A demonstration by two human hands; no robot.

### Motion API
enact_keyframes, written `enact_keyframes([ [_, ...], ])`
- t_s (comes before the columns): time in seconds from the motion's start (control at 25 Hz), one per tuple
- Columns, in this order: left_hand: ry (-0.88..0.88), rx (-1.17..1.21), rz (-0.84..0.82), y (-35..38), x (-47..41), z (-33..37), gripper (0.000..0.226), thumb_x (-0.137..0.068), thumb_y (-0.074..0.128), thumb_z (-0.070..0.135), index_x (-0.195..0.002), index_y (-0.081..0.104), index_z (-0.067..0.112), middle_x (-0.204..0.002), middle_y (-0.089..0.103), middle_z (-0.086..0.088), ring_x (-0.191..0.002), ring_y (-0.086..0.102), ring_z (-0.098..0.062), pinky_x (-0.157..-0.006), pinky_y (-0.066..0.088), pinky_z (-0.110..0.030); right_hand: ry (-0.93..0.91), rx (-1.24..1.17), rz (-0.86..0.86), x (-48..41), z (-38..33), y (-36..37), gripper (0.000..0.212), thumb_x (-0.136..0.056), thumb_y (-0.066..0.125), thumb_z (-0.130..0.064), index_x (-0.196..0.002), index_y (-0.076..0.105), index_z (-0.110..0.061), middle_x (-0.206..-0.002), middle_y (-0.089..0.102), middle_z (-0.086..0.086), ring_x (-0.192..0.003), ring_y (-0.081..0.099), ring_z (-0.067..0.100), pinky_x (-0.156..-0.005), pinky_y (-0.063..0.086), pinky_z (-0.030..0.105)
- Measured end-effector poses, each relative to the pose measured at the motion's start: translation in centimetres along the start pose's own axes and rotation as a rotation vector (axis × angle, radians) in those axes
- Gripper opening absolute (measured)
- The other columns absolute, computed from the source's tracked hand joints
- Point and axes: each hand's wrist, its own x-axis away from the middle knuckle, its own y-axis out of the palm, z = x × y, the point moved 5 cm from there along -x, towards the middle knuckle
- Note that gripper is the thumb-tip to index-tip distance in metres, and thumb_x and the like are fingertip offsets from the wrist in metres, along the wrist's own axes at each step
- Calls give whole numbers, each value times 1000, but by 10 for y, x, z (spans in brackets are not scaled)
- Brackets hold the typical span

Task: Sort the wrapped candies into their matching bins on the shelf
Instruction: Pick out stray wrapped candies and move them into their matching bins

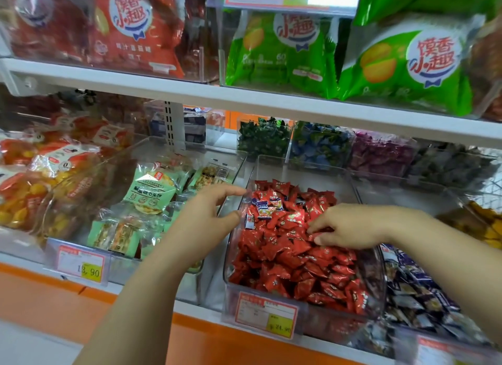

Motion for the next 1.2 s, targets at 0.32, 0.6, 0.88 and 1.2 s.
enact_keyframes([
  [0.32, -3, -3, 12, 1, -2, -1, 34, -87, 61, 14, -111, 57, 38, -121, 52, 17, -113, 43, 1, -93, 30, -19, 54, -262, 393, -66, -14, -31, 32, -88, 61, -24, -120, 60, -18, -126, 59, 1, -111, 55, 16, -90, 39, 22],
  [0.6, -18, -1, -8, -1, -5, -5, 34, -88, 61, 18, -115, 57, 38, -121, 50, 19, -111, 42, 4, -81, 32, -10, 29, -341, 255, -93, -13, -24, 38, -81, 71, -20, -117, 59, -15, -109, 61, 0, -98, 58, 17, -82, 45, 24],
  [0.88, -21, 2, -12, -1, -4, -2, 34, -87, 61, 17, -114, 56, 39, -116, 49, 21, -110, 42, 4, -88, 32, -19, -23, -322, 353, -88, -12, -27, 29, -84, 66, -20, -113, 62, -21, -103, 62, -2, -87, 55, 13, -73, 42, 22],
  [1.2, -18, -8, -17, 0, -4, -1, 32, -88, 61, 17, -112, 56, 39, -116, 51, 21, -111, 42, 4, -90, 30, -18, -90, -738, 253, -64, -24, -33, 21, -90, 58, -12, -111, 60, -18, -92, 58, -2, -80, 62, 14, -74, 46, 21],
])
